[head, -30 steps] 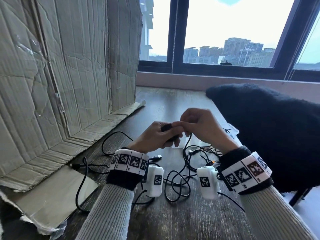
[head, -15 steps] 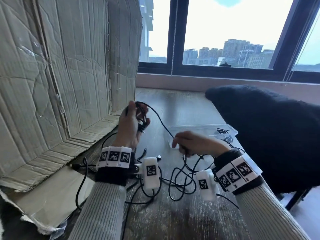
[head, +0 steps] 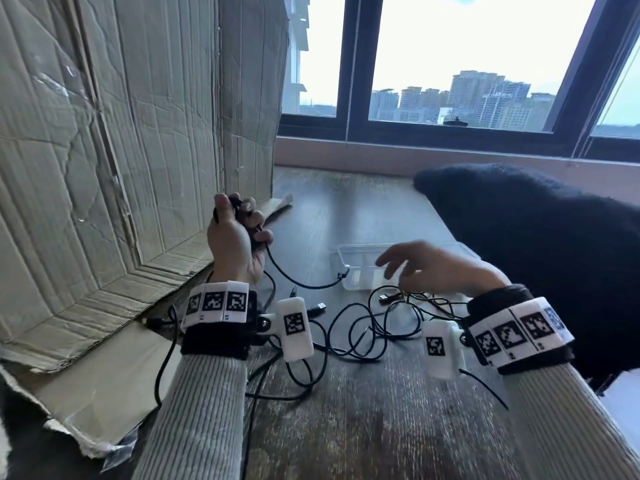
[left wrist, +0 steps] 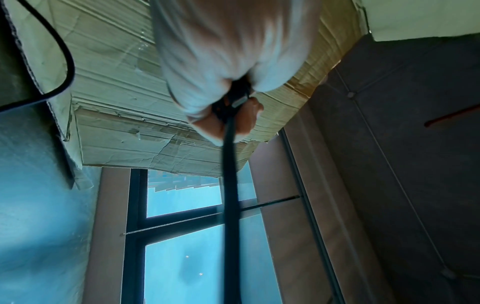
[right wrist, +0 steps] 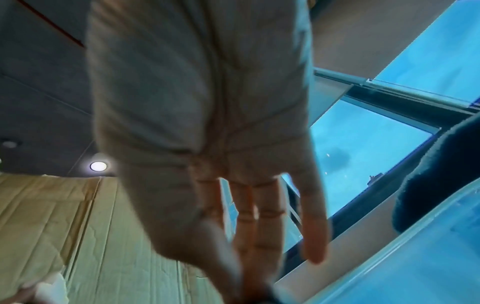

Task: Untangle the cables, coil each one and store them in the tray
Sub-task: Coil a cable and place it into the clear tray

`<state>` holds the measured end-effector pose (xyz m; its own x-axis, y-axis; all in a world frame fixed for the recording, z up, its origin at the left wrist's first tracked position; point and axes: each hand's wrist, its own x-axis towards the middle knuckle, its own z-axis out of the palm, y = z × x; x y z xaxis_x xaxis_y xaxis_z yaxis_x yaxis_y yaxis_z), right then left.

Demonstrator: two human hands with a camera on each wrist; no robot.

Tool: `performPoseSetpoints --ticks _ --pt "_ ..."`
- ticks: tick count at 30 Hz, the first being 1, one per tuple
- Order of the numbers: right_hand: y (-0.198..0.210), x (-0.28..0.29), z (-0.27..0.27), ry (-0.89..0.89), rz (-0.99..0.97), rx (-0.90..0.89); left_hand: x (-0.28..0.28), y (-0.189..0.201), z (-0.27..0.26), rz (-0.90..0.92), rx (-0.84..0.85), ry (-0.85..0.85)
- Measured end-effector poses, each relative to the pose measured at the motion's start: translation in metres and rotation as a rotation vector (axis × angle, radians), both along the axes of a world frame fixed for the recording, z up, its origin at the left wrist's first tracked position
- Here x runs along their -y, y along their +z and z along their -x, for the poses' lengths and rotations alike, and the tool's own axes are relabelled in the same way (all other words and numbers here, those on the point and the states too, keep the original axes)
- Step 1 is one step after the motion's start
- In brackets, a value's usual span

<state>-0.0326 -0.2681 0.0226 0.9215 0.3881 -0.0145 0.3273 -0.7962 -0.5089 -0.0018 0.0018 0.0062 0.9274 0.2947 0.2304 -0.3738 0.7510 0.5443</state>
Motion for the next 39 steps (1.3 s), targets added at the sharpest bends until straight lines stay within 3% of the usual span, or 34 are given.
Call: performPoseSetpoints --ticks 3,5,7,9,13,17,19,22,23,25,27,29,32,39 --pt "-0.001 0.005 -0.002 -0.052 0.162 0.038 0.006 0.002 0.002 -0.028 0.009 -0.002" --pt "0.000 -0.002 -0.005 -0.023 0.059 0.109 0.015 0.004 0.005 -0.097 0.008 -0.007" --pt "0.006 -0.019 0.001 0.027 -0.166 0.149 0.026 0.005 0.009 -0.192 0.021 -0.033" --pt "0.011 -0.037 0.011 0.112 -0.284 0.080 0.036 0.008 0.013 -0.246 0.048 -0.079" --pt "0.011 -0.052 0.026 0.249 -0.100 -0.056 0.041 0.013 0.019 -0.234 0.094 -0.064" --pt "0.017 -0.049 0.029 0.215 -0.232 0.072 0.033 0.013 0.021 -0.262 0.072 -0.032" --pt "0.017 -0.049 0.029 0.225 -0.218 0.122 0.034 0.009 0.019 -0.466 0.092 0.063" --pt "0.016 -0.056 0.033 0.277 -0.068 0.220 0.046 -0.003 0.015 -1.033 0.234 0.287" --pt "0.018 -0.057 0.034 0.286 -0.034 0.276 0.050 -0.007 0.016 -1.176 0.258 0.273" --pt "0.025 -0.058 0.040 0.279 -0.039 0.427 0.057 -0.010 0.019 -1.283 0.278 0.118" --pt "0.030 -0.053 0.039 0.215 -0.175 0.507 0.062 -0.008 0.025 -1.292 0.297 -0.022" --pt "0.027 -0.046 0.031 0.147 -0.361 0.458 0.066 -0.005 0.035 -1.254 0.288 -0.137" --pt "0.021 -0.039 0.019 0.121 -0.453 0.383 0.070 -0.003 0.042 -1.208 0.308 -0.255" --pt "0.012 -0.026 0.001 0.041 -0.603 0.441 0.072 -0.004 0.041 -1.053 0.195 -0.276"
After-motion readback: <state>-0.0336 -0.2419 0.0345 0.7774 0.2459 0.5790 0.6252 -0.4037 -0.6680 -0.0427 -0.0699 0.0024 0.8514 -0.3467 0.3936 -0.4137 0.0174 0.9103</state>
